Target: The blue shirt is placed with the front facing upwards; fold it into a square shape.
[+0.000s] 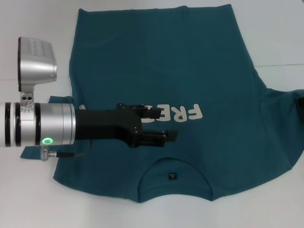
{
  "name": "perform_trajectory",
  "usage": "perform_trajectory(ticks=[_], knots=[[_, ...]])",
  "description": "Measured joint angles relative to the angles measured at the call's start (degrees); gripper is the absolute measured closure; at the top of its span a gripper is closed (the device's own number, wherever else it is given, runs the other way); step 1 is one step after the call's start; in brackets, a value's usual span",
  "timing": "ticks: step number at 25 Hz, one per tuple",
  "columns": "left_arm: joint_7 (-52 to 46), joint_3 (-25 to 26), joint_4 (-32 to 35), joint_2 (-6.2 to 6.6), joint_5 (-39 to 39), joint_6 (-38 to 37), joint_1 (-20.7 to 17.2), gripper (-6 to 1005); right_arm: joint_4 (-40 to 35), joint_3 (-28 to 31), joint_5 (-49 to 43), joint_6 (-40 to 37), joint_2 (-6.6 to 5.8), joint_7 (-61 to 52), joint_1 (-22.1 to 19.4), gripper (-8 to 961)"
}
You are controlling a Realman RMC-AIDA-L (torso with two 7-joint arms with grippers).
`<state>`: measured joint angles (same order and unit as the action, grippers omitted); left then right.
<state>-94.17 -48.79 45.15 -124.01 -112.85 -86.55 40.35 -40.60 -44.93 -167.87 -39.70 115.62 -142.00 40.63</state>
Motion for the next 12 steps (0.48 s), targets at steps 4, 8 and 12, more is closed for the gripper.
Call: perform_trajectory(ticks=[4,8,12], knots=[[0.00,0.00,-0.05,0.00,0.00,0.06,-0.02,163,-0.14,-0.06,0.00,-0.46,0.02,-0.12,1.19,915],[-0.02,0.01,-0.07,0.00,0.00,0.07,-0.17,163,-0.24,-0.07,0.00,-1.51,0.11,-0.12,2.82,915],[-0.04,0.00,-0.11,0.00,0.00,0.07,-0.19,163,-0.27,-0.07,0.00,-2.87,0.41,-0.12,4.83,915]])
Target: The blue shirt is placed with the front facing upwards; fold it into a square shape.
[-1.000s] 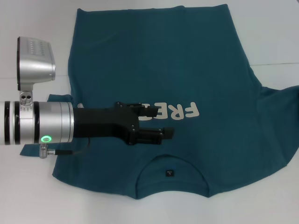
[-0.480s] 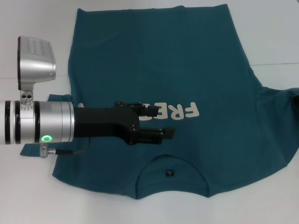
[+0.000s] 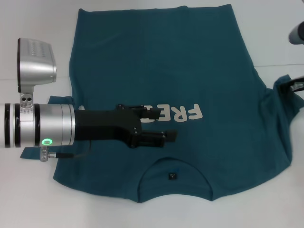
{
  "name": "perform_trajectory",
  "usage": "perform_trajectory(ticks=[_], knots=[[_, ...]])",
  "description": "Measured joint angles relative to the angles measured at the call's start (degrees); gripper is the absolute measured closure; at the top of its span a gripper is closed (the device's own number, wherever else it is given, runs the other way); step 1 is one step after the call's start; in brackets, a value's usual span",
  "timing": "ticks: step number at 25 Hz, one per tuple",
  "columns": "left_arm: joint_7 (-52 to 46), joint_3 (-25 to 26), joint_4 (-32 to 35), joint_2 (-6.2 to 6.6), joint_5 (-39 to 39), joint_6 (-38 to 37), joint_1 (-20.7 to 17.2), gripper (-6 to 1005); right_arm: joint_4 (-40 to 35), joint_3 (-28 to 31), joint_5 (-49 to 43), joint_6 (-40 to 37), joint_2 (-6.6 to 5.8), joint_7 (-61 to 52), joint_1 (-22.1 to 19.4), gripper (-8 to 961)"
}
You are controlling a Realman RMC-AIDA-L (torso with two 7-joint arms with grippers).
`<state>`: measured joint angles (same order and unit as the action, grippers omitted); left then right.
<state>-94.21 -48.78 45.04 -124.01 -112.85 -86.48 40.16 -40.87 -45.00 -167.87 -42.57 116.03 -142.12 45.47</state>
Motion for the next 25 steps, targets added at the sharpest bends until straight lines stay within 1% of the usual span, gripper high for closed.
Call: perform_trajectory(ticks=[5,8,9,10,19,25], knots=[[-0.01,0.01,-0.06,0.00,0.00,0.00,0.01,163,0.00,-1.36,0.00,-1.67,0.83,0.01,1.91,915],[-0.01,0.01,-0.06,0.00,0.00,0.00,0.01,164,0.06,-2.84,0.00,-2.43,1.50,0.00,2.85,915],[-0.01,0.00,-0.06,0.00,0.00,0.00,0.01,164,0.18,-3.91,0.00,-2.77,1.91,-0.03,3.20,915],[-0.01,0.01,-0.06,0.00,0.00,0.00,0.01,164,0.18,-3.91,0.00,-2.77,1.91,-0.03,3.20,915],[-0.01,0.01,-0.04,0.00,0.00,-0.01,-0.03,164,0.56,-9.87,0.00,-3.12,3.25,-1.05,4.46,914],[-0.01,0.01,-0.50,0.00,0.00,-0.01,-0.15,163,0.61,-13.08,0.33,-3.14,3.67,-1.27,4.54,914]])
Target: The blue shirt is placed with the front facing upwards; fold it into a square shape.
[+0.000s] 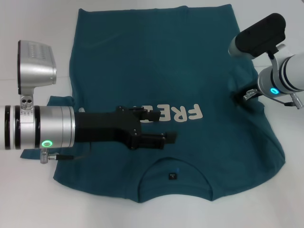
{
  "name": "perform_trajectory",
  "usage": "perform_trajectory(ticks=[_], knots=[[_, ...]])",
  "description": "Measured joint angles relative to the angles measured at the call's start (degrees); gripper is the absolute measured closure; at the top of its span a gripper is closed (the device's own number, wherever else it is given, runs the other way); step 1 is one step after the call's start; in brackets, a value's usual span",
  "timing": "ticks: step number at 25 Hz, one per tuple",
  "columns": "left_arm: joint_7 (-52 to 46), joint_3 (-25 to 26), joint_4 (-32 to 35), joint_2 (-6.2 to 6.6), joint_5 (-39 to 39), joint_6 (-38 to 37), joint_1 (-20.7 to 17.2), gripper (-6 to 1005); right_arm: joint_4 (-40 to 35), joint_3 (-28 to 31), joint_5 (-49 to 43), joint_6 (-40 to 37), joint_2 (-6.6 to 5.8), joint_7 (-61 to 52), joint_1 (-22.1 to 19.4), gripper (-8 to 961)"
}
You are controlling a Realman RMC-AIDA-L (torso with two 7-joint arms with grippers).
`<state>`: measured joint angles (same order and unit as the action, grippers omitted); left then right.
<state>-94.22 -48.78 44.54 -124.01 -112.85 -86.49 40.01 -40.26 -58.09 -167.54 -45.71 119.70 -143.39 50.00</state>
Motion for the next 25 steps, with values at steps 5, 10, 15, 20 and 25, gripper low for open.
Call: perform_trajectory(ticks=[5,10,15,20,25], knots=[[0.00,0.00,-0.05,0.00,0.00,0.00,-0.02,163,0.26,-0.50,0.08,0.00,0.22,-0.04,0.18,914],[0.07,0.00,-0.07,0.00,0.00,0.00,0.01,163,0.35,-1.90,1.08,0.00,0.37,-0.05,0.25,914],[0.14,0.00,-0.07,0.00,0.00,0.00,0.17,163,0.88,-3.20,2.13,0.04,0.35,-0.05,0.42,914],[0.23,0.00,-0.07,0.00,0.00,0.00,0.24,163,0.89,-3.44,2.37,0.43,0.39,-0.21,0.44,914],[0.40,0.05,-0.07,0.00,0.00,0.01,0.25,163,0.89,-3.44,2.42,0.98,0.41,-0.23,0.45,834]])
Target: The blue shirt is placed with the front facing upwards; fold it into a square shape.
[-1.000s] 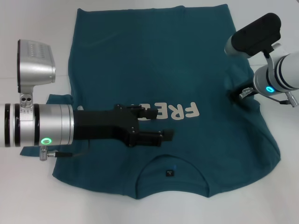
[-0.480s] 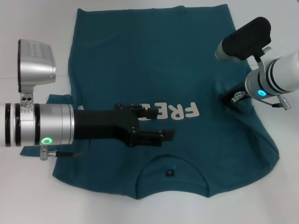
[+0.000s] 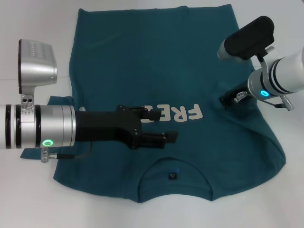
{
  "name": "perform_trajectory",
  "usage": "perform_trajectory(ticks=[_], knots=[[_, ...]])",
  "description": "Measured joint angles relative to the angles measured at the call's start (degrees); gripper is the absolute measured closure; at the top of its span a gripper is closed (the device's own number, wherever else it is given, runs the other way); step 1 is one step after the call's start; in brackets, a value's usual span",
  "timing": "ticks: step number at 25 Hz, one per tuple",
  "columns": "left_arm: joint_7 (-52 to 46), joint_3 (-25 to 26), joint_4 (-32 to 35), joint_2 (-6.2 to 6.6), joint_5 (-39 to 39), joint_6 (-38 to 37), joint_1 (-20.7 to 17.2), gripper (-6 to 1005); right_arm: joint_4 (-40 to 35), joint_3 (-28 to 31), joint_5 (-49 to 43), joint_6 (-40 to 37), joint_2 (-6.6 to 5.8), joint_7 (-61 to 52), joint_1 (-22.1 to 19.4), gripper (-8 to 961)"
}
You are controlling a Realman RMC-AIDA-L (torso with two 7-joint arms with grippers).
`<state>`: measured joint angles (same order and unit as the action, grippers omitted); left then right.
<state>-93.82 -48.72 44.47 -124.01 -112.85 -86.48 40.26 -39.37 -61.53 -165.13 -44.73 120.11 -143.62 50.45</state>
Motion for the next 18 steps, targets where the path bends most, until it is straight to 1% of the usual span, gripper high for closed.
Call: perform_trajectory(ticks=[8,13,16,18], knots=[[0.04,-0.05,-0.15,0.00,0.00,0.64,-0.02,163,0.94,-1.73,2.11,2.12,0.06,0.00,0.18,649],[0.02,-0.06,-0.17,0.00,0.00,0.76,-0.08,163,0.39,-1.54,3.92,2.17,-0.33,-0.37,0.42,540],[-0.06,-0.06,-0.18,0.00,0.00,0.78,-0.10,163,0.15,-1.50,3.64,1.47,-0.57,-1.15,0.48,324],[-0.07,-0.06,-0.17,0.00,0.00,0.79,-0.14,163,0.00,-1.27,3.38,0.93,-0.83,-1.30,0.36,297]])
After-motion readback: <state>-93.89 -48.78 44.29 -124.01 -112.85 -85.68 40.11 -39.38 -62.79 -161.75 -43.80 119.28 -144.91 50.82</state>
